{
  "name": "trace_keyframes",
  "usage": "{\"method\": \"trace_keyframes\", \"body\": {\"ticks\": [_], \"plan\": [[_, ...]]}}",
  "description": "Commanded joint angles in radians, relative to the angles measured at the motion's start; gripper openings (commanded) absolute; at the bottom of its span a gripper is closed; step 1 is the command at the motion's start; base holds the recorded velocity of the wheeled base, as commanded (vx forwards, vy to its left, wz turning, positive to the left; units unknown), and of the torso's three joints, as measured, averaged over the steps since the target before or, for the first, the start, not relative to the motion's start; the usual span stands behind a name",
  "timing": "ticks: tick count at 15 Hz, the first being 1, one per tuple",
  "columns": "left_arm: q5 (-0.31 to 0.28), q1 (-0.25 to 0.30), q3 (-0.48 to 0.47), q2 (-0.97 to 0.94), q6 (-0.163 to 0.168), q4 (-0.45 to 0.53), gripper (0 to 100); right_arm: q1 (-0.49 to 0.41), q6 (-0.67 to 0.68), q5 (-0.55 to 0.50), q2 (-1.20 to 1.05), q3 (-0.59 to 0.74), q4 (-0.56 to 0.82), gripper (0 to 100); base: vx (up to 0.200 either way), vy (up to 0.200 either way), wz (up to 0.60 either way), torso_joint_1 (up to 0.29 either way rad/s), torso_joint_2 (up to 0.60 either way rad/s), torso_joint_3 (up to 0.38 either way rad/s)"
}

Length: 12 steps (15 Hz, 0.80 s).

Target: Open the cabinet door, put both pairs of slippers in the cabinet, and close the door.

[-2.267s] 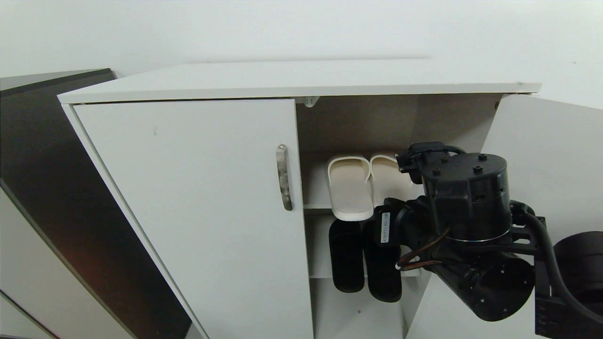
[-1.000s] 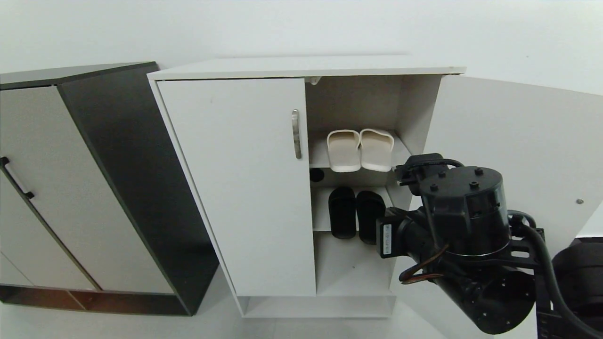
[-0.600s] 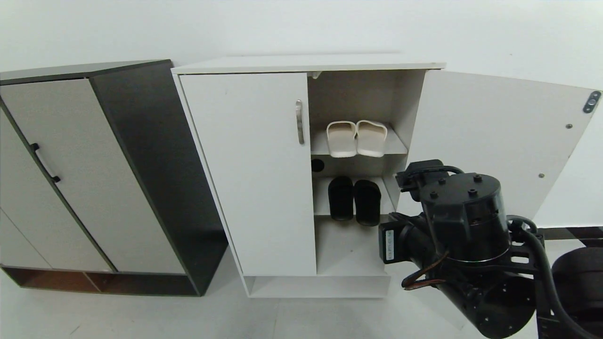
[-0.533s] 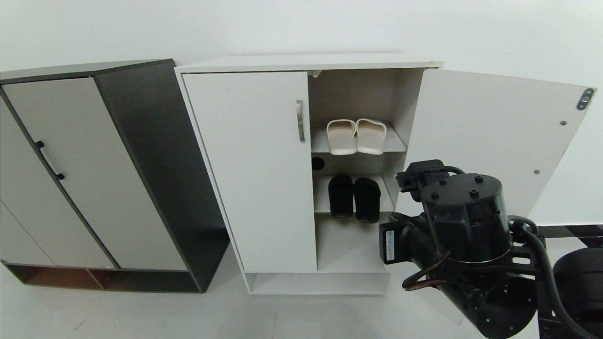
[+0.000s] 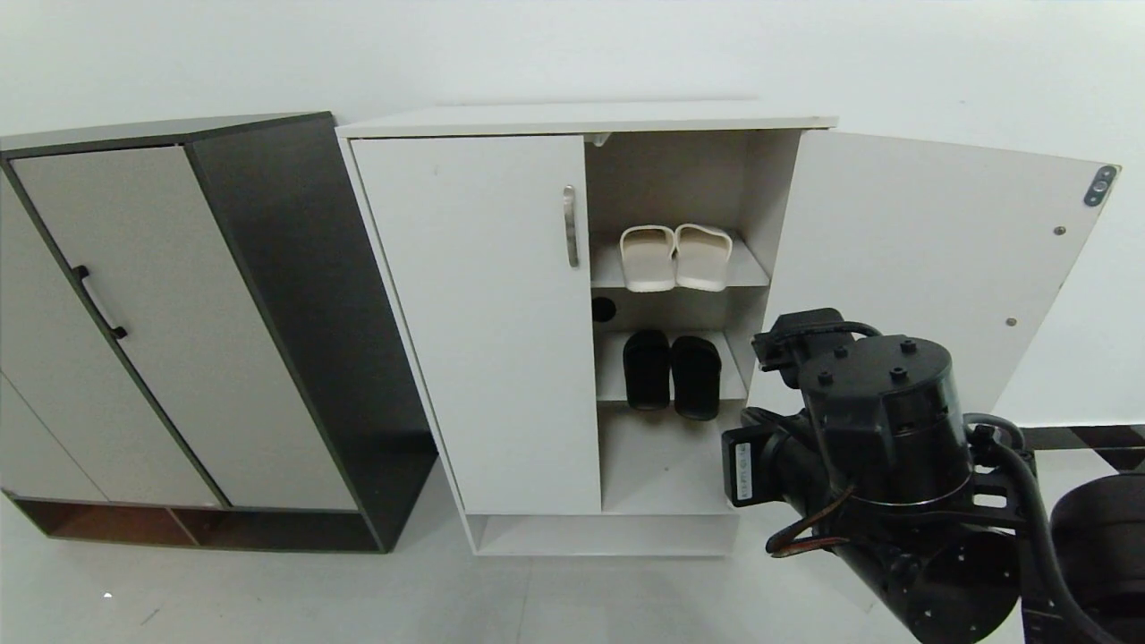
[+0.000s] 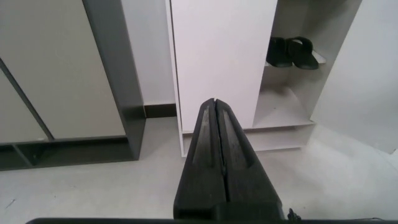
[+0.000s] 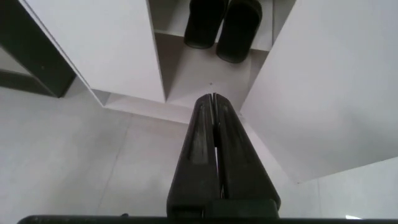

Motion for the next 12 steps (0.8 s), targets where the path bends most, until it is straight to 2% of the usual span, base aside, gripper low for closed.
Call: {"method": "trace_keyframes", "body": {"ticks": [1, 12], "plan": [[0.000, 0.000, 0.000, 0.001, 0.000, -0.001, 0, 0.000, -0.006, 0.000, 0.002, 0.005, 0.000, 0, 0.000, 0.000, 0.00, 0.000, 0.00, 0.000], [0.000, 0.000, 0.000, 0.001, 0.000, -0.001, 0, 0.000, -0.006, 0.000, 0.002, 0.008, 0.000, 0, 0.000, 0.000, 0.00, 0.000, 0.00, 0.000]]}}
